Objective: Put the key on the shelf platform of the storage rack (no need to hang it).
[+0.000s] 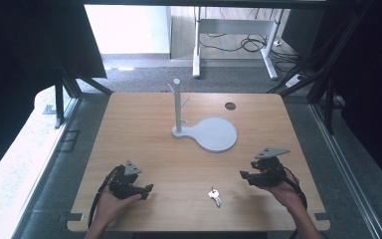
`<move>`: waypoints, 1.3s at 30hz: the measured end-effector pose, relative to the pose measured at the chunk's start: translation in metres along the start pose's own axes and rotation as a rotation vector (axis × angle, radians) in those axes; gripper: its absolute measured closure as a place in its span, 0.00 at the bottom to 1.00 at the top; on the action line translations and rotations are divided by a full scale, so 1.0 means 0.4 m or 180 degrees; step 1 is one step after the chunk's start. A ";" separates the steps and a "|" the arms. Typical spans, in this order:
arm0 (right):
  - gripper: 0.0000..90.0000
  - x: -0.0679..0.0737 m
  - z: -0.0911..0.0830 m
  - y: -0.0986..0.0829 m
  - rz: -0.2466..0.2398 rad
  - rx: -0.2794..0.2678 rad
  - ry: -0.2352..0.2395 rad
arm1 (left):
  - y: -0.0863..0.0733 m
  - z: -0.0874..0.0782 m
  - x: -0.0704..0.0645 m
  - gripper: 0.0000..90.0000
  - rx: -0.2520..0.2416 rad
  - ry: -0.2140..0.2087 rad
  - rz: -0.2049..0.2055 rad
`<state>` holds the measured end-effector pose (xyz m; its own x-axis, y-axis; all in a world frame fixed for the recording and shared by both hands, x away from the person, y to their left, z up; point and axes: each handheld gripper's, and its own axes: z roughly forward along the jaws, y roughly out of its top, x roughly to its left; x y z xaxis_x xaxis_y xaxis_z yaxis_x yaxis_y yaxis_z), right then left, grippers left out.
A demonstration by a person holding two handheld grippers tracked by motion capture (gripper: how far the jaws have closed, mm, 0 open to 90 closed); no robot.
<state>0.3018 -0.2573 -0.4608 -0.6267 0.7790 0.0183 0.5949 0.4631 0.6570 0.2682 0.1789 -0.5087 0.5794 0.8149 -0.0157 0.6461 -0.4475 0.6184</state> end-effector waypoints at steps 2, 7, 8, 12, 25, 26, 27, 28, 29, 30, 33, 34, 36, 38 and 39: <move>0.48 0.010 0.003 0.009 -0.0029 0.0090 0.0031 | 0.000 0.001 -0.001 0.23 0.0012 -0.0002 0.0012; 0.52 0.037 0.002 0.032 -0.0018 0.0192 0.0157 | 0.001 0.005 -0.007 0.23 0.0022 -0.0019 0.0013; 0.53 0.043 0.002 0.036 -0.0011 0.0203 0.0169 | 0.001 0.007 -0.008 0.23 0.0037 -0.0018 0.0037; 0.55 0.061 0.017 0.043 -0.0024 0.0288 0.0196 | 0.001 0.009 -0.009 0.23 0.0057 -0.0028 0.0046; 0.68 0.115 0.089 0.058 -0.0128 0.0662 0.0511 | 0.000 0.010 -0.007 0.23 0.0040 -0.0034 0.0029; 0.68 0.119 0.091 0.060 -0.0134 0.0676 0.0527 | 0.000 0.009 -0.007 0.23 0.0036 -0.0035 0.0025; 0.69 0.123 0.093 0.062 -0.0146 0.0686 0.0540 | 0.000 0.009 -0.007 0.23 0.0038 -0.0033 0.0026; 0.69 0.127 0.095 0.064 -0.0175 0.0699 0.0550 | 0.000 0.009 -0.007 0.23 0.0036 -0.0034 0.0026; 0.70 0.131 0.098 0.065 -0.0196 0.0719 0.0555 | 0.000 0.008 -0.007 0.23 0.0037 -0.0035 0.0040; 0.70 0.137 0.102 0.066 -0.0222 0.0742 0.0569 | 0.001 0.008 -0.008 0.23 0.0038 -0.0034 0.0045; 0.72 0.150 0.110 0.067 -0.0246 0.0792 0.0610 | 0.001 0.009 -0.009 0.23 0.0055 -0.0043 0.0065; 0.72 0.154 0.114 0.067 -0.0253 0.0806 0.0630 | 0.001 0.010 -0.011 0.23 0.0057 -0.0035 0.0056; 0.73 0.162 0.121 0.069 -0.0264 0.0832 0.0655 | 0.001 0.011 -0.011 0.23 0.0066 -0.0044 0.0076; 0.73 0.166 0.127 0.071 -0.0272 0.0851 0.0665 | 0.001 0.011 -0.010 0.23 0.0065 -0.0045 0.0074; 0.73 0.168 0.130 0.072 -0.0285 0.0857 0.0667 | 0.001 0.011 -0.010 0.23 0.0062 -0.0047 0.0070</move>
<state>0.3029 -0.1696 -0.4800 -0.7555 0.6395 0.1423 0.6267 0.6422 0.4413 0.2683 0.1738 -0.5117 0.6008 0.7993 -0.0138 0.6426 -0.4726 0.6032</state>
